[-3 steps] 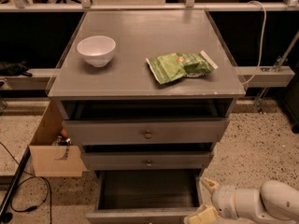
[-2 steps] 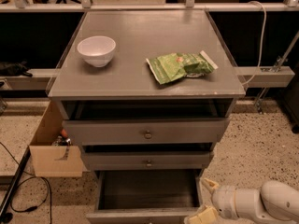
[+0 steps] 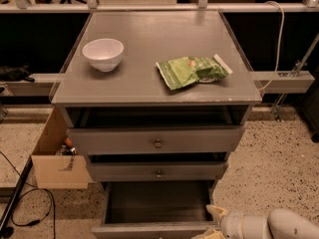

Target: Close bottom drawer

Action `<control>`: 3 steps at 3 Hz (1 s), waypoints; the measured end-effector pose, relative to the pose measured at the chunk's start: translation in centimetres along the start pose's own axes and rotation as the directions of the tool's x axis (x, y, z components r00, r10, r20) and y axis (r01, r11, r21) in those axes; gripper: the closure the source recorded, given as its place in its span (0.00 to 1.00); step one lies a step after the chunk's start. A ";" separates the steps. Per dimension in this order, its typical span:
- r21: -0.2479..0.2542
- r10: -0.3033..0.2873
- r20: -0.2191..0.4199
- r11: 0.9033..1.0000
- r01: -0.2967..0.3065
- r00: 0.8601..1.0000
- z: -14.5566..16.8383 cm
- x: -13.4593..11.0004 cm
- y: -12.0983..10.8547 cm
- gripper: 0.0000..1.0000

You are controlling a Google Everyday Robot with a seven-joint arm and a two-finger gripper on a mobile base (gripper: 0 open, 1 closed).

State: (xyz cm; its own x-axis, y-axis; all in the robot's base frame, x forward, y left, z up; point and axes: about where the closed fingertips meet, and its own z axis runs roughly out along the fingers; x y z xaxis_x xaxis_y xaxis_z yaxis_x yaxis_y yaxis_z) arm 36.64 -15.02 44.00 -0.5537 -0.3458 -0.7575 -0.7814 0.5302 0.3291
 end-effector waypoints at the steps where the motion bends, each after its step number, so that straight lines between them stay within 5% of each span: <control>1: -0.001 0.022 -0.012 1.000 -0.022 1.000 2.1 3.2 -1.1 0.40; 3: -0.016 0.056 -0.037 0.998 -0.056 0.998 5.6 9.6 -5.9 0.94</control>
Offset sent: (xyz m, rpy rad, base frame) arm 0.0080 -0.0132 -0.1257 -0.0195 0.0475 0.0022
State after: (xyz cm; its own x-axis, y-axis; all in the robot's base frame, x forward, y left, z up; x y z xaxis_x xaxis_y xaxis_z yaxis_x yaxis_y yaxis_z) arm 37.52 -17.13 31.59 -0.6064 -0.3440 -0.7169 -0.7536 0.5362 0.3802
